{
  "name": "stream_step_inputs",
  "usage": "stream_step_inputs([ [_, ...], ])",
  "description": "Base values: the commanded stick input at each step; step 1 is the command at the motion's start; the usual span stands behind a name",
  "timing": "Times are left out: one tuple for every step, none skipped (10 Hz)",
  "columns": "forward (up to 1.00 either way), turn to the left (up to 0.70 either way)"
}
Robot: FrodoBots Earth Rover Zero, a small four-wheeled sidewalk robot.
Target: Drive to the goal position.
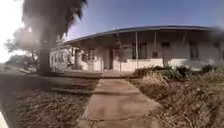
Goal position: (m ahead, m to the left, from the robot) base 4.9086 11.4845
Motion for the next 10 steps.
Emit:
stream_step_inputs([
  [0.70,0.00],
  [0.70,0.00],
  [0.70,0.00],
  [0.70,-0.06],
  [0.70,-0.14],
  [0.70,-0.12],
  [0.70,-0.09],
  [0.70,0.00],
  [0.70,0.00],
  [0.70,0.00],
])
